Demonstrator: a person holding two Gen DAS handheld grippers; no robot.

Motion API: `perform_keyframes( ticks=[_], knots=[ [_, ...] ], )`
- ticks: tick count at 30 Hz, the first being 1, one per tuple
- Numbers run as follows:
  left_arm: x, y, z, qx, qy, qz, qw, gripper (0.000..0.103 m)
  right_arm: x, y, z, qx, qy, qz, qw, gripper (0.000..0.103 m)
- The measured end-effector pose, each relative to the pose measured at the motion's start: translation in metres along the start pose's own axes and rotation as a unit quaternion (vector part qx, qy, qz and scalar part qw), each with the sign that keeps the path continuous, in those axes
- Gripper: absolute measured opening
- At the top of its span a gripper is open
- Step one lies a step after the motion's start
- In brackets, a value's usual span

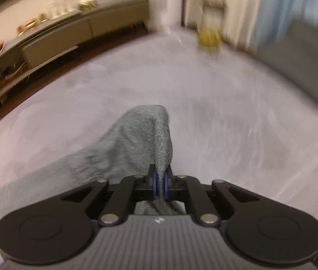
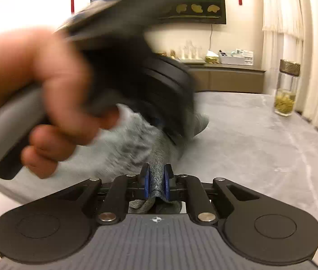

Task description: Fold clothes

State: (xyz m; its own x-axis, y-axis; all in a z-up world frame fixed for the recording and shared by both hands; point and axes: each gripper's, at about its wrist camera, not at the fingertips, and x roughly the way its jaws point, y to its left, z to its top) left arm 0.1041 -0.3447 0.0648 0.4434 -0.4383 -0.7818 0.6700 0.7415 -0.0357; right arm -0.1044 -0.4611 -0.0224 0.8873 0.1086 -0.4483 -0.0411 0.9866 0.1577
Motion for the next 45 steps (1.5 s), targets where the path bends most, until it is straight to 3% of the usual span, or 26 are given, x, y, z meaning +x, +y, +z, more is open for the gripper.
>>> perform_keyframes(
  ticks=[2, 4, 6, 8, 11, 13, 16, 18, 20, 24, 29, 30, 31, 32, 34, 37, 39, 41, 45],
  knots=[
    [-0.047, 0.051, -0.016, -0.058, -0.043, 0.006, 0.9974, 0.005, -0.009, 0.003, 0.005, 0.021, -0.014, 0.05, 0.998, 0.044],
    [-0.088, 0.106, -0.035, -0.114, -0.078, 0.025, 0.9901, 0.006, -0.014, 0.01, 0.008, 0.032, -0.019, 0.097, 0.995, 0.055],
    [-0.095, 0.155, -0.064, -0.158, -0.068, 0.052, 0.9837, 0.012, -0.005, 0.024, 0.006, 0.02, -0.002, 0.118, 0.993, 0.055],
    [-0.083, 0.187, -0.101, -0.192, -0.041, 0.062, 0.9787, 0.046, 0.014, 0.041, 0.001, 0.006, 0.029, 0.125, 0.992, 0.055],
    [-0.068, 0.228, -0.151, -0.241, -0.009, 0.061, 0.9686, 0.049, 0.036, 0.063, -0.003, 0.004, 0.068, 0.139, 0.988, 0.055],
    [-0.068, 0.235, -0.174, -0.268, -0.02, 0.036, 0.9625, 0.051, 0.042, 0.075, -0.002, -0.002, 0.08, 0.133, 0.988, 0.055],
    [-0.072, 0.235, -0.189, -0.276, -0.038, 0.002, 0.9603, 0.053, 0.046, 0.094, 0.008, -0.014, 0.078, 0.123, 0.989, 0.055],
    [-0.072, 0.234, -0.194, -0.277, -0.046, -0.022, 0.9597, 0.05, 0.056, 0.101, 0.015, -0.025, 0.085, 0.116, 0.989, 0.054],
    [-0.068, 0.224, -0.185, -0.257, -0.038, -0.017, 0.9656, 0.031, 0.068, 0.107, 0.021, -0.039, 0.103, 0.106, 0.988, 0.052],
    [-0.068, 0.227, -0.185, -0.262, -0.033, -0.021, 0.9643, 0.025, 0.071, 0.111, 0.025, -0.069, 0.166, 0.096, 0.979, 0.052],
    [-0.066, 0.24, -0.189, -0.29, -0.035, -0.056, 0.9548, 0.023, 0.06, 0.104, 0.025, -0.065, 0.145, 0.091, 0.983, 0.054],
    [-0.069, 0.24, -0.188, -0.297, -0.04, -0.06, 0.952, 0.018, 0.057, 0.103, 0.028, -0.069, 0.146, 0.095, 0.982, 0.053],
    [-0.074, 0.242, -0.188, -0.311, -0.049, -0.066, 0.9469, 0.009, 0.055, 0.102, 0.031, -0.074, 0.147, 0.098, 0.981, 0.028],
    [-0.082, 0.244, -0.187, -0.322, -0.057, -0.07, 0.9425, 0.008, 0.052, 0.101, 0.033, -0.079, 0.148, 0.102, 0.981, 0.016],
    [-0.098, 0.248, -0.187, -0.334, -0.068, -0.066, 0.938, 0.007, 0.046, 0.099, 0.039, -0.089, 0.15, 0.109, 0.979, 0.016],
    [-0.094, 0.253, -0.196, -0.331, -0.041, -0.033, 0.9422, 0.007, 0.037, 0.096, 0.048, -0.103, 0.153, 0.12, 0.975, 0.017],
    [-0.089, 0.253, -0.202, -0.333, -0.032, -0.039, 0.9414, 0.014, 0.032, 0.094, 0.054, -0.113, 0.155, 0.127, 0.973, 0.03],
    [-0.088, 0.25, -0.204, -0.332, -0.031, -0.05, 0.9415, 0.022, 0.034, 0.093, 0.06, -0.125, 0.155, 0.131, 0.971, 0.065],
    [-0.085, 0.236, -0.203, -0.314, -0.034, -0.055, 0.9473, 0.029, 0.097, 0.09, 0.077, -0.169, 0.143, 0.118, 0.968, 0.068]
  ],
)
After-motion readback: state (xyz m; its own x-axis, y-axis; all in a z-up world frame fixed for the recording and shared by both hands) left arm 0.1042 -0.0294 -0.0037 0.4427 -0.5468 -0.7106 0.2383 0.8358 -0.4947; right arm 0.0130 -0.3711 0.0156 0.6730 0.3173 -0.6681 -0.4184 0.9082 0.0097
